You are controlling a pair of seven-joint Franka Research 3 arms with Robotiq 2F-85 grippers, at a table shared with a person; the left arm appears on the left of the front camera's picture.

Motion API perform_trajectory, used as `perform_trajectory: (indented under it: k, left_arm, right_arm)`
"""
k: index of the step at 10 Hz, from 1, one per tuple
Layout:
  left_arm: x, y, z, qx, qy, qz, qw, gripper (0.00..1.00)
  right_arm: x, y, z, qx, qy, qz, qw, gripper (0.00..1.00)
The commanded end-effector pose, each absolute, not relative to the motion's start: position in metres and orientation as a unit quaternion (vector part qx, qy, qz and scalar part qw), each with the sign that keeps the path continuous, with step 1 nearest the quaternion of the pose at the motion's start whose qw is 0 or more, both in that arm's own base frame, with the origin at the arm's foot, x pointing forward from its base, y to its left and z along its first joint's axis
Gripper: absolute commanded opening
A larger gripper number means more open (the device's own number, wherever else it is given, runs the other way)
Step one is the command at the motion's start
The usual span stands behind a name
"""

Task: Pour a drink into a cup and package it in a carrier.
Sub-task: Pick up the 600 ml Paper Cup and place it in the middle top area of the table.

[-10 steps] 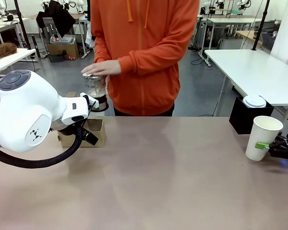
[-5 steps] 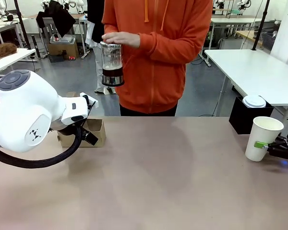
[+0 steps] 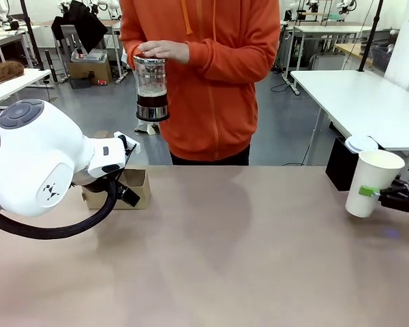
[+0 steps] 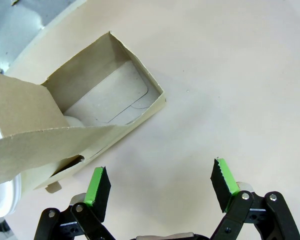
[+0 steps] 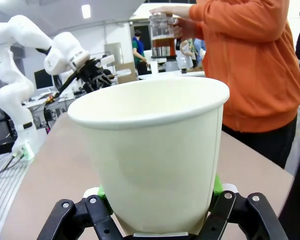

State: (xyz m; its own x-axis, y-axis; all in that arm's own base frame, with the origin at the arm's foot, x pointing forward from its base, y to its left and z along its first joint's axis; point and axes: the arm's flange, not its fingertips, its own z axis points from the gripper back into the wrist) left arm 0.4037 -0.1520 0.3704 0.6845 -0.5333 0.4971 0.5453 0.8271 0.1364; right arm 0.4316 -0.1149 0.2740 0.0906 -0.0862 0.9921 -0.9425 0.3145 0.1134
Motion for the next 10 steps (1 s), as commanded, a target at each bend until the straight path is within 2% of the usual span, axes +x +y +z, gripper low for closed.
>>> perform_trajectory:
  k: [1, 4, 8, 10]
  left_arm:
    - [0.403, -0.152, 0.371, -0.012, -0.267, -0.294, 0.918, 1.00]
    - [0.403, -0.152, 0.371, -0.012, -0.267, -0.294, 0.918, 1.00]
    - [0.403, -0.152, 0.371, -0.012, -0.267, -0.294, 0.918, 1.00]
    - [0.403, -0.152, 0.371, -0.012, -0.267, -0.294, 0.918, 1.00]
  right_arm:
    - [0.435, -0.063, 0.308, 0.433, -0.558, 0.364, 0.607, 0.80]
    - [0.480, 0.033, 0.318, 0.420, -0.554, 0.363, 0.620, 0.80]
    - [0.552, 0.098, 0.267, 0.399, -0.586, 0.347, 0.614, 0.80]
    - [0.571, 0.103, 0.250, 0.400, -0.599, 0.329, 0.611, 0.80]
